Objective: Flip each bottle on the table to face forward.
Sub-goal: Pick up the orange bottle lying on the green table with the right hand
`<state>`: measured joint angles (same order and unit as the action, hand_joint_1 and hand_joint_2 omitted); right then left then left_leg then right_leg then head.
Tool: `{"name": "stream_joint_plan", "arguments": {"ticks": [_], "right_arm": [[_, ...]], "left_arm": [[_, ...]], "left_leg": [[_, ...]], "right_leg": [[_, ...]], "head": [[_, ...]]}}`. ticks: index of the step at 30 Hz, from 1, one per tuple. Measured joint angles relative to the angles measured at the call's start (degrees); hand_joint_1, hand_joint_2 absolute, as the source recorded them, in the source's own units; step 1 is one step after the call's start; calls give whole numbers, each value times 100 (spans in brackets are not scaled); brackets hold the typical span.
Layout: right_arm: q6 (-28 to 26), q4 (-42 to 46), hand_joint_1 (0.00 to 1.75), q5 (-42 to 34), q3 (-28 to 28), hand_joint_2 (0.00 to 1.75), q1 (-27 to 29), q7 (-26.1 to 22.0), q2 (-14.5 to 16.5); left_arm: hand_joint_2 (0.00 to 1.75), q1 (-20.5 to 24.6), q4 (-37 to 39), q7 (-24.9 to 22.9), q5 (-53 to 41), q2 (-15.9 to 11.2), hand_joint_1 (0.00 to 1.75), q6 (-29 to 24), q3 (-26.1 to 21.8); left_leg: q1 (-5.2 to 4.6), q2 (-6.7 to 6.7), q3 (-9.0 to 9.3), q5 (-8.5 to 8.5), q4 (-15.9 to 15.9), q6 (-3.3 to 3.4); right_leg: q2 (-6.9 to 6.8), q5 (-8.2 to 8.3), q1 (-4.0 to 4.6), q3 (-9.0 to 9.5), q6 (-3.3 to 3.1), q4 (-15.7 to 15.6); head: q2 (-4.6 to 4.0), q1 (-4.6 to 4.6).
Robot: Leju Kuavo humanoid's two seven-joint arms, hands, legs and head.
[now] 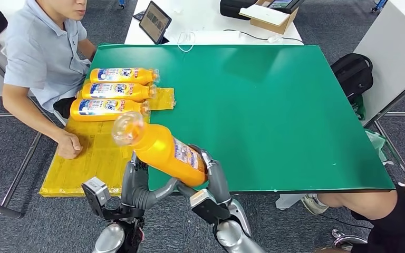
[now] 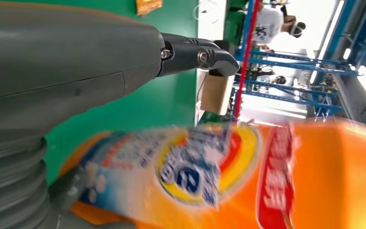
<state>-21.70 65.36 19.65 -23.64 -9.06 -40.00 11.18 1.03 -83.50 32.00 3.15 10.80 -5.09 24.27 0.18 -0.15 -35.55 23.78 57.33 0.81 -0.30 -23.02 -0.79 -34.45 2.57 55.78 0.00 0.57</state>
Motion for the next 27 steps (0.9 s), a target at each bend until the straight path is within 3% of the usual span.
{"name": "stream_joint_plan", "arguments": {"ticks": [8, 21, 25, 27], "right_arm": [[2, -477, 175, 49, -383, 175, -272, 0, 85], [-132, -684, 175, 25, -445, 175, -371, -12, 124], [-199, -691, 175, 37, -445, 175, -372, -8, 134], [-214, -699, 175, 40, -446, 175, -375, -3, 134]], "left_arm": [[175, 59, -90, -3, 23, -5, 0, -17, 119], [175, 190, -111, -195, 221, -26, 5, 148, 231], [175, 264, -73, -368, 247, -66, 164, 235, 274], [175, 307, -27, -485, 426, -87, 175, 408, 284]], "left_leg": [[-2, -1, -1, -1, 2, 1], [-2, 0, -1, -1, 1, 1], [-2, 0, -1, -1, 1, 1], [-2, 0, -1, -1, 1, 1]], "right_leg": [[-2, 1, -1, 1, 1, 0], [-1, 1, -1, -1, 1, 0], [-1, 1, -1, -1, 1, 0], [-1, 1, -1, -1, 1, 0]], "head": [[0, 0], [0, -1], [0, 0], [0, -1]]}}
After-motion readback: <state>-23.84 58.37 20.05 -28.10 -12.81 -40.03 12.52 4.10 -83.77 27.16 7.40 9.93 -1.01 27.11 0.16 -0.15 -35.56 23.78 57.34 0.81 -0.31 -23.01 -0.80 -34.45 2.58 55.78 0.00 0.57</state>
